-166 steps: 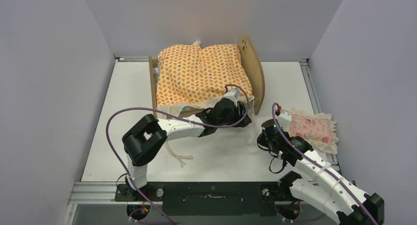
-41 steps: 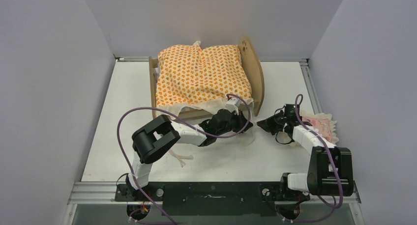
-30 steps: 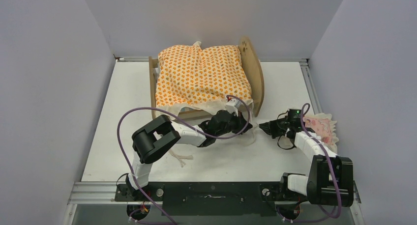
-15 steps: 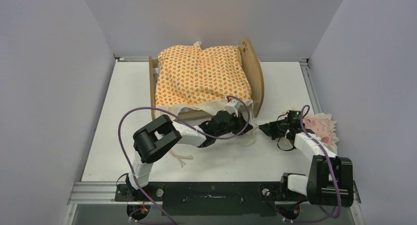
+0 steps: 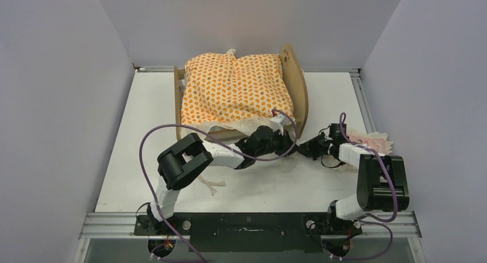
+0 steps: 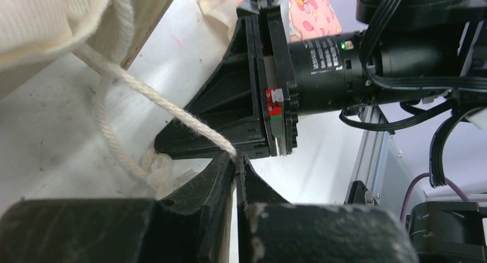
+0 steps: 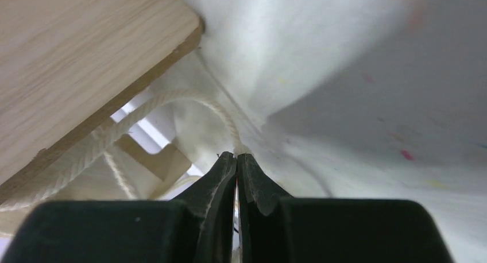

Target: Set up the pet bed

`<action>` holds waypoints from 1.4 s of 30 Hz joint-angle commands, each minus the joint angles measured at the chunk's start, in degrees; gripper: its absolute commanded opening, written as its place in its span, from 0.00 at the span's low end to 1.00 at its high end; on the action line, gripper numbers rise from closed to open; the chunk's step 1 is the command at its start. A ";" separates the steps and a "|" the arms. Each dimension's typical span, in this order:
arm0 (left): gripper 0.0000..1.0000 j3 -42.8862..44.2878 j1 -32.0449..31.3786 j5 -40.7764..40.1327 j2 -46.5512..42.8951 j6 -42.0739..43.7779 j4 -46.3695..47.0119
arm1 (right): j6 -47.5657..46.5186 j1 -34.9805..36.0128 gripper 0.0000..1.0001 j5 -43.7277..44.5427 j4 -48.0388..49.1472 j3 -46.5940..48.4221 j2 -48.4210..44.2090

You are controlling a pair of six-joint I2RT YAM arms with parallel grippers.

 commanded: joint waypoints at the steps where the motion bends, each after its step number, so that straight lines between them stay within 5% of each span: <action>1: 0.08 2.59 -1.02 3.71 0.15 3.29 -4.30 | -2.99 0.36 0.05 -7.20 6.61 3.36 1.66; 12: 0.63 9.93 -0.80 -0.89 -4.86 9.71 -27.02 | -3.54 0.40 0.05 -9.43 9.24 3.81 1.91; 17: 0.77 15.50 -0.39 -0.45 -7.79 11.11 -39.51 | -3.71 0.40 0.05 -9.71 9.82 3.45 2.43; 26: 0.69 12.41 3.89 0.18 -12.50 7.50 -42.84 | -3.86 0.52 0.05 -10.19 10.17 3.45 2.54; 42: 0.54 20.00 4.70 4.05 -1.52 15.31 -42.41 | -4.34 1.23 0.05 -10.36 9.69 2.92 1.97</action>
